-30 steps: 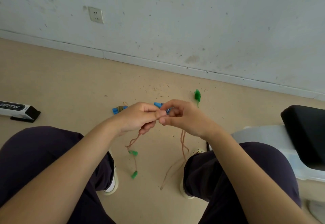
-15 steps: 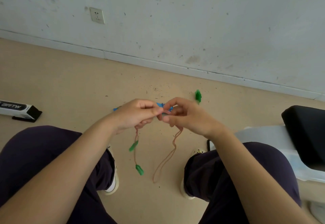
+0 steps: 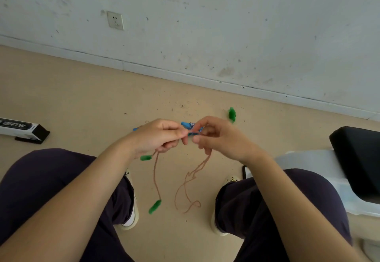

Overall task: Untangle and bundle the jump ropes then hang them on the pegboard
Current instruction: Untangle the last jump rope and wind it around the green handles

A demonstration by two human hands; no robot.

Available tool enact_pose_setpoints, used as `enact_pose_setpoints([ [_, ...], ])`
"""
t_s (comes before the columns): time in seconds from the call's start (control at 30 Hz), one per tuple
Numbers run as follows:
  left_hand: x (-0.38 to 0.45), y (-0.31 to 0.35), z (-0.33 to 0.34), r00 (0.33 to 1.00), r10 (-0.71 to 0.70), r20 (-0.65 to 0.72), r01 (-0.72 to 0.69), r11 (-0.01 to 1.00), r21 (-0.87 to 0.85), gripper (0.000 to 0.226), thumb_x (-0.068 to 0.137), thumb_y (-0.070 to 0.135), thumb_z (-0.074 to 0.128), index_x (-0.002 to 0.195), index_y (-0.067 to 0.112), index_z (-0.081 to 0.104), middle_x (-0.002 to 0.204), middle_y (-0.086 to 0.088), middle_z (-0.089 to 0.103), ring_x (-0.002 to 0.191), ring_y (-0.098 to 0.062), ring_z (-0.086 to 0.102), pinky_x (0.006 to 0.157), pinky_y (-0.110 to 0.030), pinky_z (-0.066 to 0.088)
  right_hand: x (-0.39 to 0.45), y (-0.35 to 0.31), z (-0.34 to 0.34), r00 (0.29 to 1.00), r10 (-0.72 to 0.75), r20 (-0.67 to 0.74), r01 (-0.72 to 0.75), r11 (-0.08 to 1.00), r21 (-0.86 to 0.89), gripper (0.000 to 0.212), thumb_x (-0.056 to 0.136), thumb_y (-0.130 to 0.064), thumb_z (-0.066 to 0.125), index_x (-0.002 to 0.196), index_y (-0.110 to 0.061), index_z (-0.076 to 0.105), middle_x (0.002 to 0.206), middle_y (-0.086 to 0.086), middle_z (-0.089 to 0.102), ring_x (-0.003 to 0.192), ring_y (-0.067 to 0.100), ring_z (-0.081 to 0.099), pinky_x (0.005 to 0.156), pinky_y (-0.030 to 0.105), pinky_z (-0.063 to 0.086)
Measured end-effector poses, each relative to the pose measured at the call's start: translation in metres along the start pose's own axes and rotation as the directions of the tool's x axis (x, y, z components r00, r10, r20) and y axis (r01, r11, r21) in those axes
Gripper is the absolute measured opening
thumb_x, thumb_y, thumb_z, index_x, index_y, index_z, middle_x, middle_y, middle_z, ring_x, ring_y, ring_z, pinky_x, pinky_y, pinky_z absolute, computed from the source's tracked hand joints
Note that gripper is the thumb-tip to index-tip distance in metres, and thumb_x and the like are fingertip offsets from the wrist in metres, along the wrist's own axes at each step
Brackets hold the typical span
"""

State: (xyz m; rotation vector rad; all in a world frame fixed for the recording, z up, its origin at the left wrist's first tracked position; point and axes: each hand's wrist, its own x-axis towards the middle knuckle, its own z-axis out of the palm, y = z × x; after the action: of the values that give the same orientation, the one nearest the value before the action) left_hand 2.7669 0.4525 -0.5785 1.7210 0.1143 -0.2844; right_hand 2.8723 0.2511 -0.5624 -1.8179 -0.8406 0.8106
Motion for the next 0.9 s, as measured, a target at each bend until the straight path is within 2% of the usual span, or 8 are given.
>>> enact_pose_setpoints([
  [0.1, 0.002, 0.001, 0.004, 1.000, -0.009, 0.022, 0.008, 1.000, 0.031, 0.029, 0.101, 0.034, 0.056, 0.080, 0.023, 0.073, 0.058, 0.003, 0.047, 0.048, -0.011, 0.035, 0.049, -0.020, 0.035, 0.005, 0.003, 0.013, 0.999, -0.016, -0.037, 0.013, 0.997, -0.072, 0.011, 0.089, -0.024, 0.072, 0.095, -0.017, 0.066, 0.072, 0.006, 0.068, 0.060, 0.010, 0.054, 0.056, 0.031, 0.047],
  [0.2, 0.000, 0.003, -0.006, 0.999, 0.019, -0.043, -0.018, 1.000, 0.018, 0.026, 0.100, 0.028, 0.057, 0.083, 0.019, 0.074, 0.058, 0.003, 0.050, 0.048, -0.010, 0.041, 0.052, -0.018, 0.041, 0.007, 0.005, 0.001, 0.967, -0.049, -0.250, 0.040, 0.998, -0.041, 0.009, 0.093, -0.017, 0.066, 0.085, -0.019, 0.066, 0.054, -0.010, 0.058, 0.048, 0.000, 0.047, 0.052, 0.016, 0.038],
  [0.27, -0.003, 0.003, -0.015, 0.991, 0.030, -0.127, -0.027, 0.999, 0.027, 0.025, 0.100, 0.025, 0.058, 0.083, 0.017, 0.074, 0.058, 0.002, 0.050, 0.048, -0.010, 0.043, 0.053, -0.017, 0.042, 0.007, 0.007, -0.012, 0.902, -0.027, -0.430, 0.039, 0.999, 0.017, 0.011, 0.095, -0.016, 0.064, 0.084, -0.019, 0.064, 0.055, -0.010, 0.057, 0.049, 0.004, 0.048, 0.054, 0.022, 0.041],
  [0.33, -0.004, 0.001, -0.018, 0.980, 0.040, -0.193, -0.038, 0.999, 0.017, 0.024, 0.099, 0.023, 0.058, 0.082, 0.017, 0.074, 0.057, 0.003, 0.049, 0.047, -0.010, 0.042, 0.053, -0.017, 0.041, 0.005, 0.007, -0.022, 0.860, -0.008, -0.510, 0.047, 0.997, 0.062, 0.007, 0.095, -0.018, 0.063, 0.088, -0.018, 0.064, 0.060, -0.007, 0.061, 0.053, 0.010, 0.051, 0.059, 0.030, 0.045],
  [0.5, 0.000, -0.001, -0.003, 0.988, 0.062, -0.142, -0.065, 0.998, -0.018, 0.023, 0.100, 0.024, 0.057, 0.086, 0.018, 0.074, 0.057, 0.003, 0.046, 0.047, -0.011, 0.038, 0.055, -0.021, 0.039, 0.002, 0.003, -0.012, 0.971, -0.072, -0.226, 0.089, 0.994, 0.062, 0.010, 0.089, -0.020, 0.072, 0.098, -0.019, 0.069, 0.073, -0.002, 0.068, 0.062, 0.014, 0.059, 0.063, 0.025, 0.052],
  [0.63, 0.006, -0.001, 0.011, 0.998, 0.053, -0.043, -0.054, 0.998, -0.032, 0.023, 0.100, 0.026, 0.058, 0.088, 0.017, 0.075, 0.058, 0.004, 0.048, 0.046, -0.009, 0.040, 0.051, -0.018, 0.039, 0.007, 0.004, 0.007, 0.993, -0.085, -0.088, 0.088, 0.995, 0.038, 0.005, 0.088, -0.017, 0.072, 0.092, -0.019, 0.070, 0.073, -0.004, 0.070, 0.063, 0.007, 0.057, 0.057, 0.020, 0.046],
  [0.73, 0.005, 0.001, 0.006, 0.997, 0.028, -0.066, -0.029, 0.999, -0.018, 0.023, 0.100, 0.026, 0.058, 0.088, 0.015, 0.075, 0.058, 0.003, 0.050, 0.048, -0.011, 0.043, 0.054, -0.020, 0.042, 0.010, 0.009, -0.001, 0.953, -0.101, -0.286, 0.098, 0.995, -0.026, 0.015, 0.092, -0.012, 0.065, 0.084, -0.025, 0.067, 0.061, -0.018, 0.061, 0.056, -0.002, 0.051, 0.056, 0.014, 0.039],
  [0.9, 0.000, 0.003, -0.009, 0.994, 0.003, -0.108, -0.007, 0.999, -0.034, 0.022, 0.101, 0.019, 0.055, 0.090, 0.006, 0.069, 0.056, 0.002, 0.050, 0.049, -0.013, 0.046, 0.060, -0.025, 0.048, 0.009, 0.016, -0.026, 0.792, -0.007, -0.610, 0.084, 0.992, 0.097, 0.018, 0.099, -0.011, 0.053, 0.086, -0.022, 0.059, 0.057, -0.014, 0.057, 0.053, 0.006, 0.048, 0.057, 0.023, 0.041],
])
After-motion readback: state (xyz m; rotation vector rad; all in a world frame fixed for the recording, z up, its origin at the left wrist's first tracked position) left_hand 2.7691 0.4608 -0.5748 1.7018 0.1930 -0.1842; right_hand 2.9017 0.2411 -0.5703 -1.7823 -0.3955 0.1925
